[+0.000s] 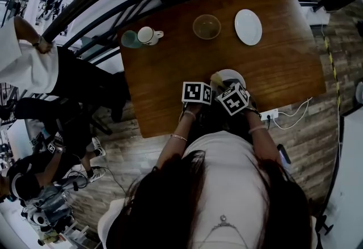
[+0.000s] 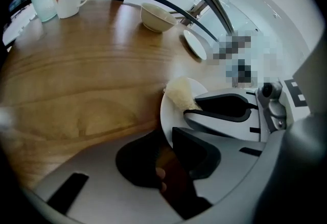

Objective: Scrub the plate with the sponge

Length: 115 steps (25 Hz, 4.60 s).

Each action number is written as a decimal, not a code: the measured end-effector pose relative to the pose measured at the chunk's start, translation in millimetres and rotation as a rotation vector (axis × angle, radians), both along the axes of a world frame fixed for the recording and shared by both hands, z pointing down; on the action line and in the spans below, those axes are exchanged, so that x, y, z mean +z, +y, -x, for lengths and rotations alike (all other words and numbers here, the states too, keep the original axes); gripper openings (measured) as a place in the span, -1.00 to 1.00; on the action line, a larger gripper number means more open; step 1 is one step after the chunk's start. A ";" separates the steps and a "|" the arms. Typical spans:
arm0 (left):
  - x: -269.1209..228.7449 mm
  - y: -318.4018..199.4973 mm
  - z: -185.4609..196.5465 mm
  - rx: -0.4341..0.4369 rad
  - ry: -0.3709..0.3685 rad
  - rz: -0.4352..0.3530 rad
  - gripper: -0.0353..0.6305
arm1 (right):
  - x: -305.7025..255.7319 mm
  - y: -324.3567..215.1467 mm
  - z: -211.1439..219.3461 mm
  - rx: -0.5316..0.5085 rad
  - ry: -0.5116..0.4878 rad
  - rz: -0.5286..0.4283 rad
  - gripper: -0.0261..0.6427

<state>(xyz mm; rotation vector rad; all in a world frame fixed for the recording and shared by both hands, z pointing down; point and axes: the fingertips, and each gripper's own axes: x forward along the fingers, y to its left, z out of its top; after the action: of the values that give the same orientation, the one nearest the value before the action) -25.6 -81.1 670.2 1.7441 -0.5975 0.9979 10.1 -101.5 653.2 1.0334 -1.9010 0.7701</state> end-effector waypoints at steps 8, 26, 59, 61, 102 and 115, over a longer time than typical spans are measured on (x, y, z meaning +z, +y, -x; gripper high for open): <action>-0.5 1.1 -1.9 0.014 -0.066 -0.003 -0.65 | -3.4 -5.9 -22.8 0.090 0.022 0.015 -0.61; -2.6 3.7 -4.8 -0.002 -0.062 0.004 -0.64 | 6.9 -0.9 -23.5 0.189 -0.053 0.120 -0.62; -2.1 -0.6 1.7 -0.094 -0.066 -0.004 -0.69 | 6.6 20.8 -10.4 0.201 -0.103 0.207 -0.64; -2.5 -1.9 1.1 -0.111 -0.041 0.017 -0.64 | 7.3 19.5 -37.5 0.238 -0.021 0.183 -0.64; -2.5 -4.6 4.0 -0.221 -0.062 -0.026 -0.62 | 9.3 34.7 -38.5 0.281 -0.045 0.184 -0.64; -1.2 -5.5 8.1 -0.271 -0.069 -0.021 -0.61 | 3.7 44.3 -7.8 0.133 0.056 0.134 -0.64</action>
<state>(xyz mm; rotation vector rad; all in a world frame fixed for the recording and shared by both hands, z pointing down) -33.7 -86.5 668.9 1.5999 -0.8659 0.8651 17.9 -57.2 656.9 1.0944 -1.7220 0.9215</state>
